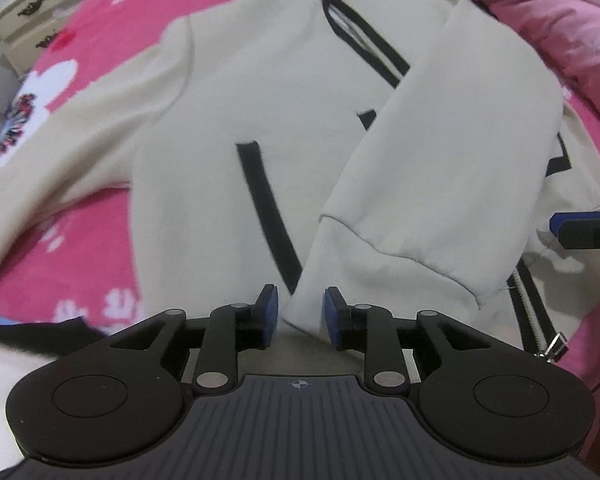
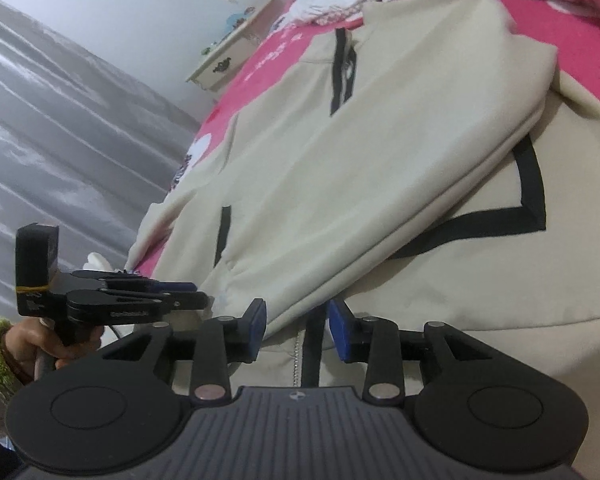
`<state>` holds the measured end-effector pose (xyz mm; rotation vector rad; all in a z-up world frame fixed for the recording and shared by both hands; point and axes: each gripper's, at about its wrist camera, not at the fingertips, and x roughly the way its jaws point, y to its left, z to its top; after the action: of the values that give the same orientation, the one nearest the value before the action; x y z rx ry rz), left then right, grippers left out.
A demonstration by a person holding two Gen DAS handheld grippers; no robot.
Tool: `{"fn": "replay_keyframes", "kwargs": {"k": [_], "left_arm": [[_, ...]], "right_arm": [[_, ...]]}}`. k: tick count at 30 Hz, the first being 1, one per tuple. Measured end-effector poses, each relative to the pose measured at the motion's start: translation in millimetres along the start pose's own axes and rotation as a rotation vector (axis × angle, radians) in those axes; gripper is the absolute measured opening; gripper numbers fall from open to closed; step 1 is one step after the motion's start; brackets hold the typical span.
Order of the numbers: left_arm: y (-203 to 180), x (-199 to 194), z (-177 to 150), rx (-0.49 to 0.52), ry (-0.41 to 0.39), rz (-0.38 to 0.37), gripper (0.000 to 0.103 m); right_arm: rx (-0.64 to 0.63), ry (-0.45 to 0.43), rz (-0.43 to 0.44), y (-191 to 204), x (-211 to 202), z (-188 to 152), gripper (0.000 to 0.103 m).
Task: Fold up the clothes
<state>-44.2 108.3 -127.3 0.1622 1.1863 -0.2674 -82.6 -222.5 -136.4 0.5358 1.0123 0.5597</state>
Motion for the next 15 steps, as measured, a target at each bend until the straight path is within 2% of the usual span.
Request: {"fn": "replay_keyframes", "kwargs": {"k": [4,7,10,12,15], "left_arm": [[-5.9,-19.8,11.9,0.039,-0.007,0.017,0.029],[-17.6,-32.7,40.5,0.086,-0.050,0.009,0.033],[-40.9,-27.7,83.4,0.117,-0.106,-0.042,0.034],[-65.7,-15.6,109.7,0.121,-0.145,-0.109,0.034],[-107.4,11.7,135.3,0.155,-0.191,-0.188,0.034]], "right_arm": [[-0.111,-0.054,-0.033,10.7,-15.9,-0.3,0.038],[-0.215,-0.168,-0.121,10.8,-44.8,-1.7,0.038],[-0.252,-0.283,-0.255,-6.4,-74.3,2.6,0.038],[-0.283,-0.337,-0.371,-19.5,-85.0,10.6,0.038],[-0.320,-0.354,-0.478,-37.5,-83.5,26.4,0.038]]}}
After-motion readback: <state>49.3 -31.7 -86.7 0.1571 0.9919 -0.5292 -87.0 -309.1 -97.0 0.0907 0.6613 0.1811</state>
